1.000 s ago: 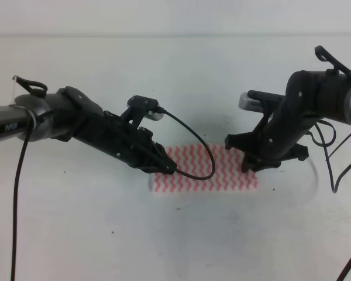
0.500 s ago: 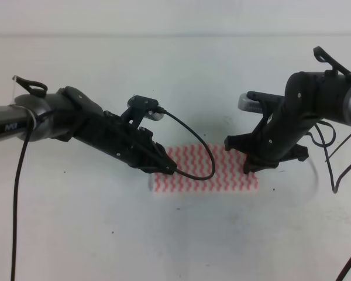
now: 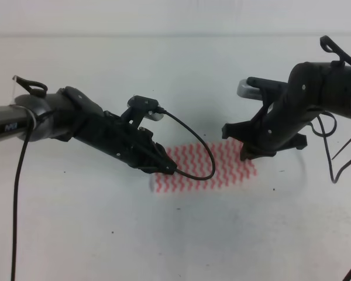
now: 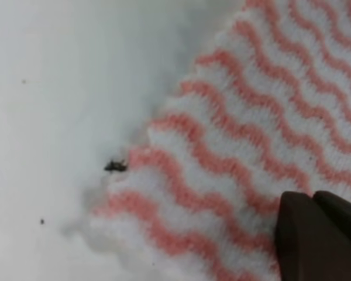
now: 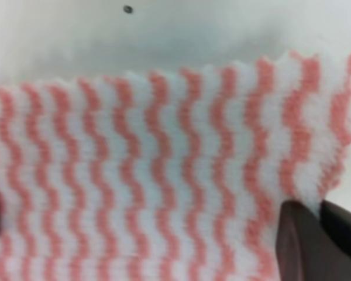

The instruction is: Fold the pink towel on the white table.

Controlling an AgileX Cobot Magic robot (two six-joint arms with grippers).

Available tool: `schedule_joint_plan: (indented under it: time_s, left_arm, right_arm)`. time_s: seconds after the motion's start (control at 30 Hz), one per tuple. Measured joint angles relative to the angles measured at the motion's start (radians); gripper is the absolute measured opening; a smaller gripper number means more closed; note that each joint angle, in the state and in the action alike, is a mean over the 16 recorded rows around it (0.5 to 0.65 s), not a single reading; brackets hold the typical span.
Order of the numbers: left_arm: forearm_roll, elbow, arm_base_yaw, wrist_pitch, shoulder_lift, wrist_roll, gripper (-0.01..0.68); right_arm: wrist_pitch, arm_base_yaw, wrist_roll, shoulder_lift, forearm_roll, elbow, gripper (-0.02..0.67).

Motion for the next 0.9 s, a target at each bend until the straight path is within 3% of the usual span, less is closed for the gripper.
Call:
schedule_joint_plan:
  time_s: [0.9]
  left_arm:
    - [0.004,-0.005,0.030,0.077,-0.047,0.065,-0.005]
  right_arm:
    - [-0.082,0.065,-0.020,-0.004,0.055,-0.006,-0.014]
